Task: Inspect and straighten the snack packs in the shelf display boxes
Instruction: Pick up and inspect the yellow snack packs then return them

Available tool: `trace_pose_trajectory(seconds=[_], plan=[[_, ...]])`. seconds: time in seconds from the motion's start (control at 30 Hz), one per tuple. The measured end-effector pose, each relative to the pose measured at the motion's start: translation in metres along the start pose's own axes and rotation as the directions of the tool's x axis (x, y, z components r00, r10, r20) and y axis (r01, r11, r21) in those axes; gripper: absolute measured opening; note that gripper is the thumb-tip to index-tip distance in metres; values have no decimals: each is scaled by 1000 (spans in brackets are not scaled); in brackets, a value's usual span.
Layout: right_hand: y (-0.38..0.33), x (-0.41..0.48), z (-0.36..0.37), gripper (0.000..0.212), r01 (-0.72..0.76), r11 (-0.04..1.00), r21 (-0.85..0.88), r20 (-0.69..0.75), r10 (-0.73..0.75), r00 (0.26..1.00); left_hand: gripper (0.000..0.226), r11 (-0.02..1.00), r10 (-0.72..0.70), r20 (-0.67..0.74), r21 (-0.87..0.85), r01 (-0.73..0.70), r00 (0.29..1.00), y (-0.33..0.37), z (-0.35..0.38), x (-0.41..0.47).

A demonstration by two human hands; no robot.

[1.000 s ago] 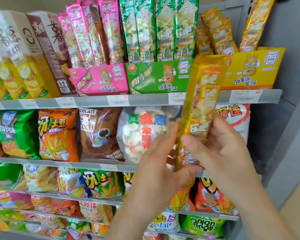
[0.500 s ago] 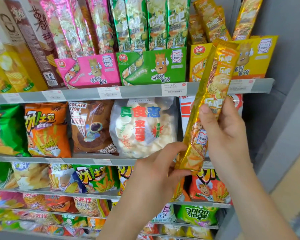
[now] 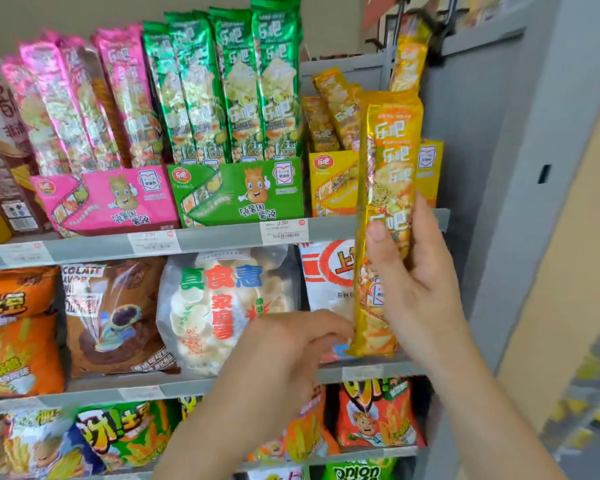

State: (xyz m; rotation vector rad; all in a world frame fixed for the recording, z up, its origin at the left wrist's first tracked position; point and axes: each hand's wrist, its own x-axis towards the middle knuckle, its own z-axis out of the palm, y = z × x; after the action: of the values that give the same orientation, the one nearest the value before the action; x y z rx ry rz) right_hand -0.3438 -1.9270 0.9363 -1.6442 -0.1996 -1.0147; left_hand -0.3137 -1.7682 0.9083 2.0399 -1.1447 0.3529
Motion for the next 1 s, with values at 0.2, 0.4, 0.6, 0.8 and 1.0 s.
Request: trace_pose_trajectory(seconds=[0.2, 0.4, 0.6, 0.8, 1.0], plan=[[-18, 36, -25, 49, 149, 986, -79, 115, -139, 983, 34, 895, 32, -145, -436, -93, 989, 40, -27, 83], [-29, 66, -44, 54, 158, 986, -59, 111, -151, 982, 3, 908, 87, -313, -366, -204, 946, 74, -38, 159], [-5, 76, -58, 53, 144, 834, -532, 36, -147, 988, 27, 974, 113, -541, -106, -200, 834, 80, -54, 233], [6, 79, -53, 61, 141, 589, -795, 79, -130, 988, 32, 971, 226, -571, 195, -136, 789, 77, -39, 286], [3, 90, -46, 44, 111, 678, -726, -3, -165, 986, 35, 997, -33, -471, 41, 59, 881, 53, -24, 302]])
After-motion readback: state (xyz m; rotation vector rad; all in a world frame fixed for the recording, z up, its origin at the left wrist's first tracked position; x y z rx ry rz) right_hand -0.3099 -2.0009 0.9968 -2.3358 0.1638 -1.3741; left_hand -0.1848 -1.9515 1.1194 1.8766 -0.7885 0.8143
